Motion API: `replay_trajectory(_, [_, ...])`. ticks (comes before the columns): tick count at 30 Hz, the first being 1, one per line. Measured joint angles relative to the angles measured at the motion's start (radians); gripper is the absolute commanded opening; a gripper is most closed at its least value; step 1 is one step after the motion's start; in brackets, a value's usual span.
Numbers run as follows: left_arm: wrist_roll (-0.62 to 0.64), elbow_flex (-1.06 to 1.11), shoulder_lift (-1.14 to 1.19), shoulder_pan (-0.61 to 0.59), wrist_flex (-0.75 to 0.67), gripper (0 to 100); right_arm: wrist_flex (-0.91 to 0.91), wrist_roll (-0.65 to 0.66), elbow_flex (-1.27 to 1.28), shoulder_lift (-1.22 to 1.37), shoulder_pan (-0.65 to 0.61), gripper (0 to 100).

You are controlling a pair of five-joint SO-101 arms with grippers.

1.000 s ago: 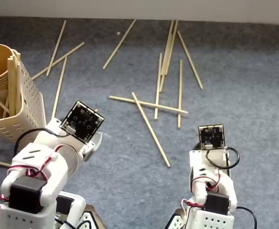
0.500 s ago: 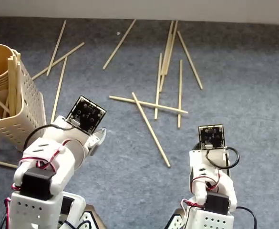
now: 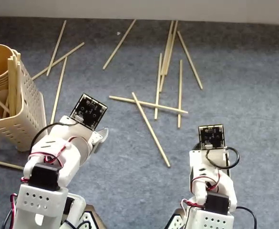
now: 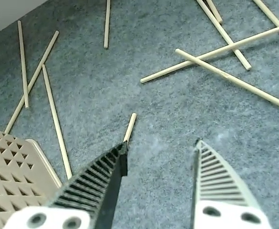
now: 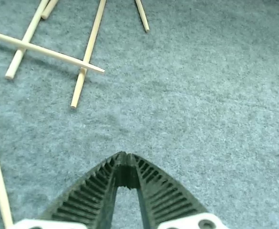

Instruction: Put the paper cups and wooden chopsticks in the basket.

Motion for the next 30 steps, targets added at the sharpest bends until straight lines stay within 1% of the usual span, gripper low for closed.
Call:
replay_trajectory(17, [0.000,0.037,0.000,0.000,-0.002,24,0.000,0.000,0.000,0.000,0.000,1.0])
replay_trajectory(22, [0.046,0.037,0.000,0.000,-0.002,24,0.000,0.000,0.000,0.000,0.000,1.0])
replay_trajectory(30, [0.054,0.037,0.000,0.000,-0.002,24,0.000,0.000,0.000,0.000,0.000,1.0])
